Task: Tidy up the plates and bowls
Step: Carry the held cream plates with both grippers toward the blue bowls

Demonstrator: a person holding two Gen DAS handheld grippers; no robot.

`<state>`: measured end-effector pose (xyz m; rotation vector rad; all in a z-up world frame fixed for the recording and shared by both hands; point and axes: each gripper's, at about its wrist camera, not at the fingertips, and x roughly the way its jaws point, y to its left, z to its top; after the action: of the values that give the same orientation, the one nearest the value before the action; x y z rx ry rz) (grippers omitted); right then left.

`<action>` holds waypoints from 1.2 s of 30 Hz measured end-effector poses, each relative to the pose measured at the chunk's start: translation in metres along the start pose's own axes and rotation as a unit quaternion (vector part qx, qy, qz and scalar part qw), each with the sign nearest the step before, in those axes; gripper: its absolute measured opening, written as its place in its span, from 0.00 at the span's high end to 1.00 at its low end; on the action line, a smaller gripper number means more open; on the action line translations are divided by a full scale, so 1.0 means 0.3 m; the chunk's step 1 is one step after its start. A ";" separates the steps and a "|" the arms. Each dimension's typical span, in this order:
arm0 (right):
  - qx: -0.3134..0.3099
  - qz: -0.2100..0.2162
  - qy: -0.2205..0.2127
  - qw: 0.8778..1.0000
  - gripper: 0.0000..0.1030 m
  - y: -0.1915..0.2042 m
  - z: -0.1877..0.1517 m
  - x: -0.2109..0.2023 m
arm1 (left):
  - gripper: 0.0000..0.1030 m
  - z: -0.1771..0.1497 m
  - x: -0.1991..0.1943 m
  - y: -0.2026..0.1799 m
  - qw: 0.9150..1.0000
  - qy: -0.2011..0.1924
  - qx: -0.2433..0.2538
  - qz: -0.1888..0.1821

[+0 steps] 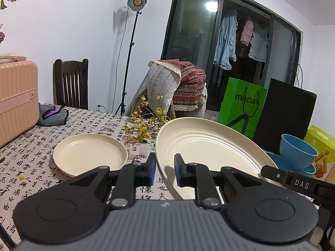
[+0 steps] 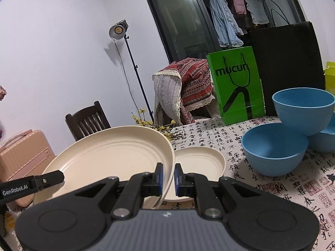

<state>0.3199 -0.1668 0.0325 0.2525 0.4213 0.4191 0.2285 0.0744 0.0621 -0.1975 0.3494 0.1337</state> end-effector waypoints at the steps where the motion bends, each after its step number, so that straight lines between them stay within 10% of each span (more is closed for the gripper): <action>1: 0.000 -0.001 -0.001 1.000 0.90 -0.001 0.000 -0.008 | 0.82 -0.002 -0.004 -0.003 1.000 -0.001 0.000 -0.001; 36: 0.008 -0.025 -0.031 0.999 0.90 -0.068 -0.054 -0.265 | 0.82 -0.083 -0.191 -0.120 0.999 -0.013 0.008 -0.038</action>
<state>0.2537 -0.2177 0.0388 0.2699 0.3695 0.3583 0.1730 0.0285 0.0655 -0.1928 0.3164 0.0588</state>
